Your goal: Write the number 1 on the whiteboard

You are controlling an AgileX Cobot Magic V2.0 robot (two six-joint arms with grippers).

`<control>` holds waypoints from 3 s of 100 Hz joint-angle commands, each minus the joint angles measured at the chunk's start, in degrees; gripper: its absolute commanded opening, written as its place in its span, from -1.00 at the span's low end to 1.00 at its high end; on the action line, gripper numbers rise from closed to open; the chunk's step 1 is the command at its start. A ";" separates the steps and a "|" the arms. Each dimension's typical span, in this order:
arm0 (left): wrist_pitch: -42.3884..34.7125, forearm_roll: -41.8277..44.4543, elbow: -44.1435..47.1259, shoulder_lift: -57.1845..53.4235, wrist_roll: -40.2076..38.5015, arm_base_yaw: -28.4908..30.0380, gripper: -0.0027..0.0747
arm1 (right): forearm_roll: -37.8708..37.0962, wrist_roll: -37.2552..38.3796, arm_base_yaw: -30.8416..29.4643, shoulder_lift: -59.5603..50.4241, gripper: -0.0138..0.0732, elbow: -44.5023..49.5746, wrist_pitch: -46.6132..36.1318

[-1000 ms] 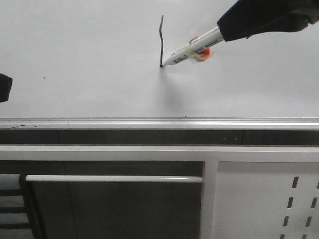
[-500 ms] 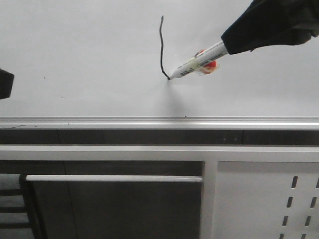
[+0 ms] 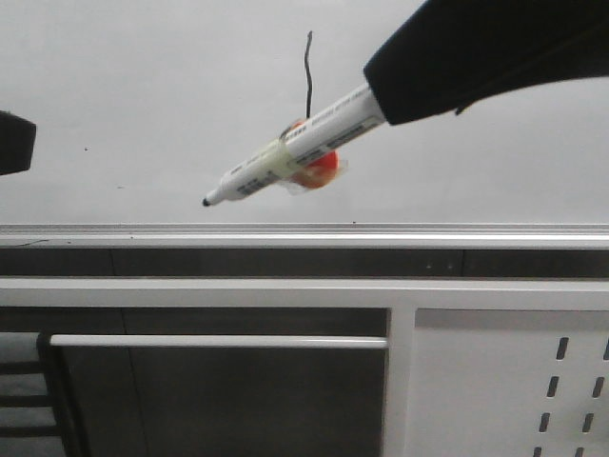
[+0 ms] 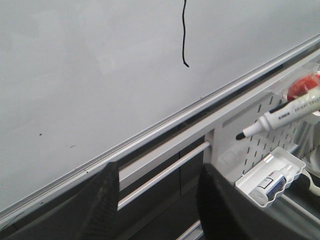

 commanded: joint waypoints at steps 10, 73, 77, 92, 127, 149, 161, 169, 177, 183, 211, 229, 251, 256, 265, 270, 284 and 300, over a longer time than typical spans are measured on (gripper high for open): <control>-3.60 10.32 -1.61 -0.29 -0.61 -7.25 -0.09 | 1.40 -0.11 1.30 -0.85 -0.82 -1.50 -2.36; 14.28 28.18 -4.05 -0.17 -0.61 -19.24 -0.09 | 7.62 -0.11 1.30 3.13 -0.82 -3.94 -3.47; 14.41 28.89 -4.05 -0.07 -0.61 -19.24 -0.09 | 7.62 -0.11 1.30 3.63 -0.82 -3.92 -3.38; 14.12 30.55 -4.05 0.53 -0.61 -19.24 -0.09 | 9.37 -0.11 1.30 3.99 -0.82 -3.92 -3.38; 10.89 32.95 -7.80 8.38 -0.61 -19.24 -0.09 | 11.30 -0.11 1.30 4.09 -0.82 -4.31 -3.67; 11.27 32.95 -11.33 10.80 -0.61 -19.24 -0.09 | 11.30 -0.11 1.30 4.09 -0.82 -4.31 -3.94; 10.25 32.95 -11.58 10.80 -0.61 -19.24 -0.09 | 11.70 -0.11 1.30 4.09 -0.82 -4.31 -5.18; 9.85 32.95 -11.58 10.80 -0.61 -19.24 -0.09 | 12.22 -0.11 1.30 4.09 -0.82 -4.31 -5.73; 9.85 32.95 -11.58 10.80 -0.61 -19.24 -0.09 | 12.61 -0.11 1.30 4.09 -0.82 -4.31 -5.73; 9.73 32.95 -11.58 10.80 -0.61 -19.24 -0.09 | 12.73 -0.11 1.30 4.09 -0.82 -4.41 -5.82; 8.86 34.40 -11.58 10.80 -0.61 -19.24 -0.25 | 14.04 -0.11 1.30 4.09 -0.82 -6.89 -4.21; 7.80 35.13 -11.58 10.80 -0.61 -19.24 -0.43 | 15.36 -0.11 1.30 4.09 -0.82 -7.11 -2.49; 7.80 35.13 -11.58 10.80 -0.61 -19.24 -0.55 | 16.13 -0.11 1.30 4.09 -0.82 -7.11 -2.37; 7.80 35.13 -11.58 10.80 -0.61 -19.24 -0.57 | 16.63 -0.11 1.30 4.09 -0.82 -7.11 -2.37; 7.80 35.13 -11.58 10.80 -0.61 -19.24 -0.62 | 17.11 -0.11 1.30 4.09 -0.82 -7.11 -2.29; 7.80 35.13 -11.58 10.80 -0.61 -19.24 -0.66 | 17.20 -0.11 1.30 4.09 -0.82 -7.11 -2.29; 7.80 35.13 -11.58 10.80 -0.61 -19.24 -0.89 | 17.20 -0.11 1.30 4.09 -0.82 -7.11 -2.16; 7.80 35.13 -11.58 10.80 -0.61 -19.24 -0.98 | 17.47 -0.11 1.30 4.09 -0.82 -7.11 -1.89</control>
